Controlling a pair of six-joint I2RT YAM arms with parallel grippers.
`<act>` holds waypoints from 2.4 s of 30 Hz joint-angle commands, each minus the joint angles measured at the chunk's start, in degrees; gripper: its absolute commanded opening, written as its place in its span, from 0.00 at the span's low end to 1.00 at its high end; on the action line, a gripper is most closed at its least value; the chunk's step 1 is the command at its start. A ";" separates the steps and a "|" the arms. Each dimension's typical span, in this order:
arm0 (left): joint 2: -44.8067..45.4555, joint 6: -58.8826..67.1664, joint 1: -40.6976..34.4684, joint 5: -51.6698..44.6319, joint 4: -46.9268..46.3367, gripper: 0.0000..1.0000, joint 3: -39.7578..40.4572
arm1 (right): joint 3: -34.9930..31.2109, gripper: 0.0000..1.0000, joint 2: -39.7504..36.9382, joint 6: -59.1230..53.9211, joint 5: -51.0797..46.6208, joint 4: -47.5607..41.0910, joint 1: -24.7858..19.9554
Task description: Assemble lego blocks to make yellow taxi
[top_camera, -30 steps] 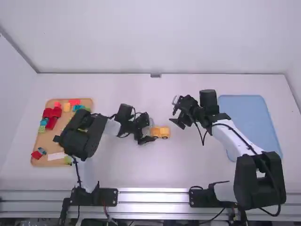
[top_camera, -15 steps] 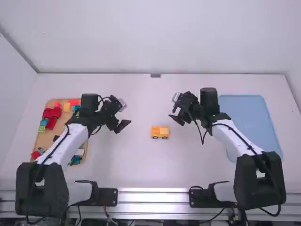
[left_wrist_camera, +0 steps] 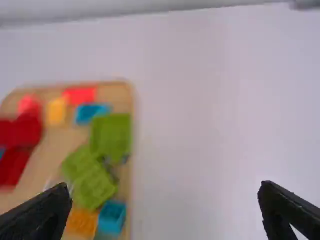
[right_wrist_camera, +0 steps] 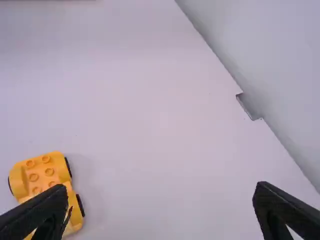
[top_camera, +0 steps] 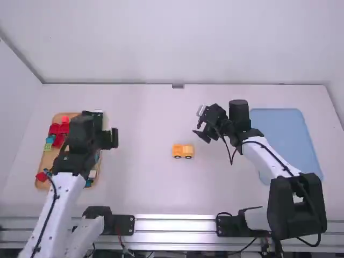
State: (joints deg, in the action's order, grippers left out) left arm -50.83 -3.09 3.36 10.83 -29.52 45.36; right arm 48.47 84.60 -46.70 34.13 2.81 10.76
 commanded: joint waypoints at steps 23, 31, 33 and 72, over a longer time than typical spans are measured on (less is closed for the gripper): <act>-6.27 -14.82 39.63 -12.24 -8.11 0.99 3.74 | 0.20 0.98 0.48 0.22 0.44 4.44 0.11; -29.42 -11.78 34.51 -18.71 -8.20 0.99 16.90 | 0.22 0.98 0.48 0.22 0.44 4.28 1.01; -34.40 -10.34 33.20 -18.80 -9.40 0.99 20.96 | 0.22 0.98 0.48 0.22 0.26 4.31 1.64; -83.97 22.58 28.89 -18.78 -28.00 0.71 74.12 | 0.22 0.98 0.48 3.91 -8.46 7.76 6.54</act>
State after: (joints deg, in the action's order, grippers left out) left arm -133.45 19.40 32.73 -7.09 -57.36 118.72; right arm 48.47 84.60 -44.01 25.65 10.37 17.12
